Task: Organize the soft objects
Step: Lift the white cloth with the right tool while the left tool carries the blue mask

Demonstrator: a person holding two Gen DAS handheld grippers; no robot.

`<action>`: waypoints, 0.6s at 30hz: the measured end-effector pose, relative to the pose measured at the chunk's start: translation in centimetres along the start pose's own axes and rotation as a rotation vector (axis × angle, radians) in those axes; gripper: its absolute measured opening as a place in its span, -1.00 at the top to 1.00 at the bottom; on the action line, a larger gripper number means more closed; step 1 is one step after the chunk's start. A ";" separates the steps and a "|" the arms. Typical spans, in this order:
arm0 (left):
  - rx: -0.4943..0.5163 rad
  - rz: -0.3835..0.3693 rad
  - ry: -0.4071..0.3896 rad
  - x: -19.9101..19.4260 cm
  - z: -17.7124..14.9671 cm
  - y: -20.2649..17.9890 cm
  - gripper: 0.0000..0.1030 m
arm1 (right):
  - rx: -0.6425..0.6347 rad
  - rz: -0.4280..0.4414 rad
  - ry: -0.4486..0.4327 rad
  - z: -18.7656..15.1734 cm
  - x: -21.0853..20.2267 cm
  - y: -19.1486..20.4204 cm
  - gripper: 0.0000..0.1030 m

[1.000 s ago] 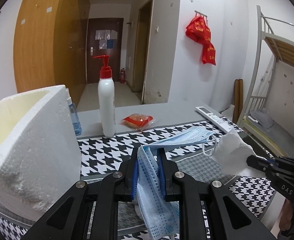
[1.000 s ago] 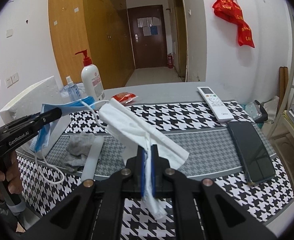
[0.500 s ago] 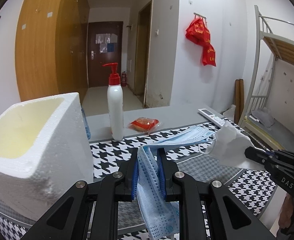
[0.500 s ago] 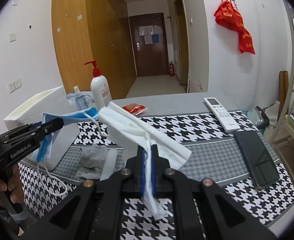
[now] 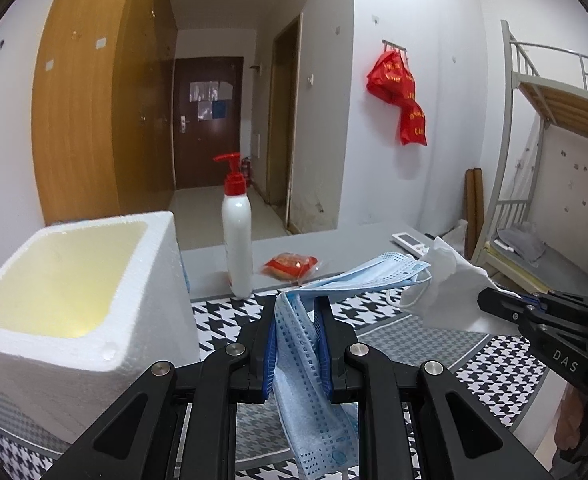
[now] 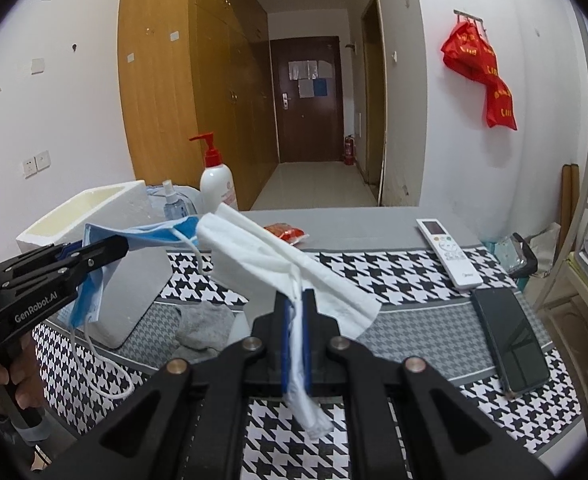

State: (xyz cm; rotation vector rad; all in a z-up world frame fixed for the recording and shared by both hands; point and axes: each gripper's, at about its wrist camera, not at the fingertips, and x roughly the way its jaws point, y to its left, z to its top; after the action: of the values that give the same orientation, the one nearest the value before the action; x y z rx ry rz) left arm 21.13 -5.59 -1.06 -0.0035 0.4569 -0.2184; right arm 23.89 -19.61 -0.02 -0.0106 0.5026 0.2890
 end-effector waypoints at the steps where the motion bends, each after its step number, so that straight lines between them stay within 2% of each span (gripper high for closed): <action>1: 0.002 0.003 -0.002 -0.1 0.1 0.1 0.63 | 0.000 0.001 -0.003 0.1 -0.1 0.1 0.85; 18: 0.001 0.016 -0.053 -2.2 1.4 1.4 0.63 | -0.041 0.020 -0.036 1.6 -0.8 2.1 0.85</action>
State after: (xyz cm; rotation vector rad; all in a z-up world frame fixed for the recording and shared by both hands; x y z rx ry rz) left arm 20.13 -3.79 1.13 -0.0042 0.4042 -0.2021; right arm 23.45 -17.70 1.87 -0.0399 0.4616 0.3187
